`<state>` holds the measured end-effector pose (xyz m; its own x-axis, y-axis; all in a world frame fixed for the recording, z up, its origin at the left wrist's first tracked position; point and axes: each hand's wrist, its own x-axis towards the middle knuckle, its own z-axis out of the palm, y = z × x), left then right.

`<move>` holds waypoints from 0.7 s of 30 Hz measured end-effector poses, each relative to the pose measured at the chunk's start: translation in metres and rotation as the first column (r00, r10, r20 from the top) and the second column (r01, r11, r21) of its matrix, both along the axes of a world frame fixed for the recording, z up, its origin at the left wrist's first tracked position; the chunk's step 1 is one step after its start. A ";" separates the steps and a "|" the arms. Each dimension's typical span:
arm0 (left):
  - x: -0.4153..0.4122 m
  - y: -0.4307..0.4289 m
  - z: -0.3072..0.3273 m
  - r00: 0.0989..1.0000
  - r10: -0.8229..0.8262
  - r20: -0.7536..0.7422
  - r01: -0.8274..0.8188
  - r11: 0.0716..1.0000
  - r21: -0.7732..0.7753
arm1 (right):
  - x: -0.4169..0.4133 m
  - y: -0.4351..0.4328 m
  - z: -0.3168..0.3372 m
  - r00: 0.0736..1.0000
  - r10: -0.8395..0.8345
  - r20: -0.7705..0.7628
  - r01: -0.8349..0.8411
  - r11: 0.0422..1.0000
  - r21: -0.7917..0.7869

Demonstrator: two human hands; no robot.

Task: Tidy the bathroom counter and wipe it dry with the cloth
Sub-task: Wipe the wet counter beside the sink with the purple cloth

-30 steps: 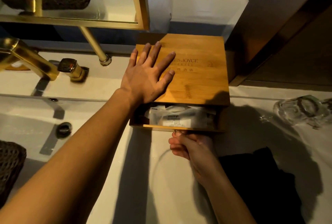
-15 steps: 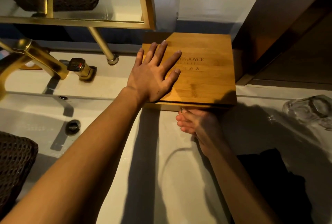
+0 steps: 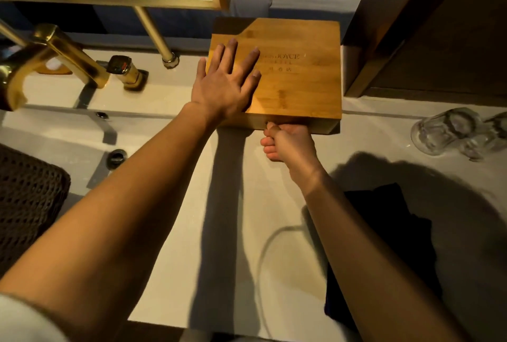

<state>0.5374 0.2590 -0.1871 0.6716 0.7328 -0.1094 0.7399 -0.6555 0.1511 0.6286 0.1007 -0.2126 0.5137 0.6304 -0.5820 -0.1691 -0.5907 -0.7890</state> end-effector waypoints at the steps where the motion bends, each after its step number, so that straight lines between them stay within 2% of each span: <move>1: -0.005 -0.006 0.002 1.000 0.013 -0.009 -0.013 1.000 -0.021 | -0.002 -0.007 -0.001 0.988 0.076 0.135 -0.070 0.996 -0.048; 3: -0.021 -0.017 0.005 1.000 0.017 -0.005 -0.017 0.998 -0.068 | -0.006 -0.027 0.001 0.912 0.180 0.369 -0.140 0.981 -0.132; 6: -0.057 -0.044 0.012 1.000 0.002 0.011 -0.001 0.992 -0.124 | -0.004 -0.080 0.006 0.845 0.194 0.497 -0.183 0.981 -0.072; 8: -0.083 -0.067 0.011 1.000 0.028 0.003 -0.028 0.991 -0.129 | -0.001 -0.128 -0.002 0.784 0.129 0.607 -0.162 0.987 0.000; 10: -0.112 -0.093 0.006 0.998 0.055 0.007 -0.054 0.992 -0.118 | 0.004 -0.179 -0.015 0.651 0.060 0.757 -0.141 0.989 0.043; 11: -0.129 -0.108 0.002 0.997 0.072 0.006 -0.071 0.990 -0.125 | 0.006 -0.203 -0.022 0.593 0.079 0.801 -0.150 0.989 0.013; 16: -0.222 -0.189 -0.031 0.986 0.141 -0.092 -0.158 0.966 -0.203 | 0.012 -0.283 -0.051 0.348 0.361 0.866 -0.154 0.933 -0.327; 18: -0.249 -0.220 -0.042 0.983 0.154 -0.104 -0.172 0.965 -0.198 | 0.011 -0.289 -0.053 0.334 0.415 0.846 -0.149 0.910 -0.387; 21: -0.271 -0.252 -0.051 0.973 0.201 -0.114 -0.222 0.953 -0.206 | 0.012 -0.279 -0.048 0.402 0.500 0.767 -0.120 0.859 -0.497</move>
